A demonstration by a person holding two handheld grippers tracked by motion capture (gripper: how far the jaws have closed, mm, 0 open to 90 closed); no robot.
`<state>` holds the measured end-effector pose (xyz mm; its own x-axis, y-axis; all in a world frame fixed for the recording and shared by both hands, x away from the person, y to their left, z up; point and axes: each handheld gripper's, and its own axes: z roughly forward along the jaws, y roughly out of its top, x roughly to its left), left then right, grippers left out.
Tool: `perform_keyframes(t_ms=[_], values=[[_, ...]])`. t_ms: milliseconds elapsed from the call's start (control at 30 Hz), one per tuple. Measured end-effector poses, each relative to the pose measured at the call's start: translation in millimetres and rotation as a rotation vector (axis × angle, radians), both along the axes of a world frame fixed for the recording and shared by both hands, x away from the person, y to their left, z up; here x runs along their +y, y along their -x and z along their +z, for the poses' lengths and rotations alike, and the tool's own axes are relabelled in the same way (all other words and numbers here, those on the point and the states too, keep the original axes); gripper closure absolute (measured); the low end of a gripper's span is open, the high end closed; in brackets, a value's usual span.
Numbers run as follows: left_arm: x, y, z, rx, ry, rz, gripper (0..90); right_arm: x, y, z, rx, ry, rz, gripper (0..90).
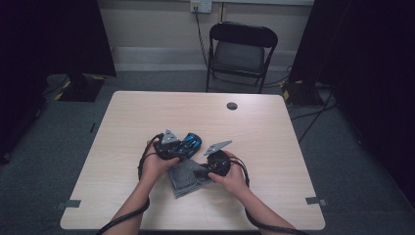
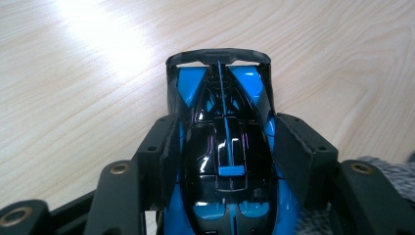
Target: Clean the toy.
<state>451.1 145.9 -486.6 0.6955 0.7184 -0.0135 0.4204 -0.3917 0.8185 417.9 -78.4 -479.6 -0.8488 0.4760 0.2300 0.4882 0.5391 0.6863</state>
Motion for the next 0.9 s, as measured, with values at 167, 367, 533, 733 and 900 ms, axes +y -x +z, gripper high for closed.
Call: perform_keyframes(t_ms=[167, 367, 533, 733, 900], values=[[0.9, 0.7, -1.0, -0.007, 0.007, 0.000, 44.3, 2.4, -9.7, 0.6, 0.020, 0.005, -0.023, 66.3], [1.3, 1.2, -1.7, -0.011, 0.010, 0.000, 44.3, -3.4, -19.9, 1.0, 0.019, 0.016, -0.054, 66.7], [0.8, 1.7, -1.5, -0.012, 0.006, 0.003, 44.3, -9.4, -27.9, 1.4, 0.025, 0.020, -0.086, 66.7], [1.3, 2.3, -2.0, -0.015, 0.011, 0.006, 44.4, -13.6, -34.8, 3.3, 0.019, 0.038, -0.116, 66.8], [1.4, 2.5, -2.5, -0.016, 0.020, 0.009, 44.5, -18.9, -40.2, 3.7, 0.018, 0.042, -0.145, 66.8]])
